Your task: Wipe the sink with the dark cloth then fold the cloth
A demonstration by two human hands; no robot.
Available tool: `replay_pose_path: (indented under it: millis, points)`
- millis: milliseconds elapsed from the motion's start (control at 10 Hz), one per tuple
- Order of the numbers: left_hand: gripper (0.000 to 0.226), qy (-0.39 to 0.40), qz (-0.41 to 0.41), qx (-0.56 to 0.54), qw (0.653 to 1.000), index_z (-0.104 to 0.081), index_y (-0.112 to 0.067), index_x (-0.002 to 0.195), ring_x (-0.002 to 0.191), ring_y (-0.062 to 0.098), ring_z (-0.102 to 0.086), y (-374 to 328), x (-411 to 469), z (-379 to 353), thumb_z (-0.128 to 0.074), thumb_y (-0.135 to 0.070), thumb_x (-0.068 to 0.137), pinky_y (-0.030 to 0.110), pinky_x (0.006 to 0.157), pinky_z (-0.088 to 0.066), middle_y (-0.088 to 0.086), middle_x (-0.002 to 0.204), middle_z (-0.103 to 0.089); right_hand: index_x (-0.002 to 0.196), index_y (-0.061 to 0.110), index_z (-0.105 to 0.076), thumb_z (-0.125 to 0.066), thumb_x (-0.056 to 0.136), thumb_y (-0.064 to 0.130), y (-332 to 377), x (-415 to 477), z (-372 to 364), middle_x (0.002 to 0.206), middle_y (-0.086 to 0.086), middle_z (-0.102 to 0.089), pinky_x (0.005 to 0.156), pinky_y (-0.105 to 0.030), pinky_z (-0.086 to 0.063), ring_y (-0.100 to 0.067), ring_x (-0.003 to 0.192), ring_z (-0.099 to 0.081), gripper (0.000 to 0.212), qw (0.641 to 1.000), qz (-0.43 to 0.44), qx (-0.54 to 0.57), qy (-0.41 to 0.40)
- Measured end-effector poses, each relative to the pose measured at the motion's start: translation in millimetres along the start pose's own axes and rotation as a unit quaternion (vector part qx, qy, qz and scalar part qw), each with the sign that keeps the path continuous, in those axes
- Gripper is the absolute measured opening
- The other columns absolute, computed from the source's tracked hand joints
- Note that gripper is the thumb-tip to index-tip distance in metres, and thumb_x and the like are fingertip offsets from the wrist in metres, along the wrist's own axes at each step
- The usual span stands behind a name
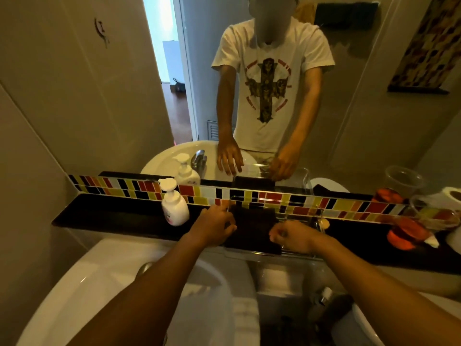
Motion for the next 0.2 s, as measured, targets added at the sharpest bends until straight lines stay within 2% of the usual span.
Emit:
replay_pose_path:
  millis: [100,200]
  points:
    - [0.02,-0.018,0.001,-0.008,1.0,-0.064,-0.02,0.102,0.114,0.02,-0.052,-5.1,-1.3,4.4,-0.056,-0.034,0.09,0.043,0.099,-0.044,0.002,0.123,-0.057,0.116,0.024,-0.059,-0.049,0.096,0.034,26.6,-0.1,8.5,0.114,0.0,-0.063,0.089,-0.03,-0.049,-0.013,0.103,-0.059,0.025,0.999,0.025,0.027,-0.032]
    - [0.018,-0.019,0.024,-0.027,0.999,-0.06,-0.018,0.101,0.098,0.02,-0.057,-11.0,-3.0,12.4,-0.053,-0.032,0.092,0.042,0.091,-0.048,0.005,0.107,-0.062,0.111,0.02,-0.062,-0.047,0.097,0.034,58.0,-0.8,21.3,0.103,-0.004,-0.066,0.084,-0.032,-0.052,-0.016,0.094,-0.062,0.024,0.993,0.062,0.036,-0.09]
Point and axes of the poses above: each hand's wrist, its own x-axis towards the middle knuckle, its own z-axis out of the back of the hand, y = z × x, the point moved 7 cm from there along x, towards the middle knuckle
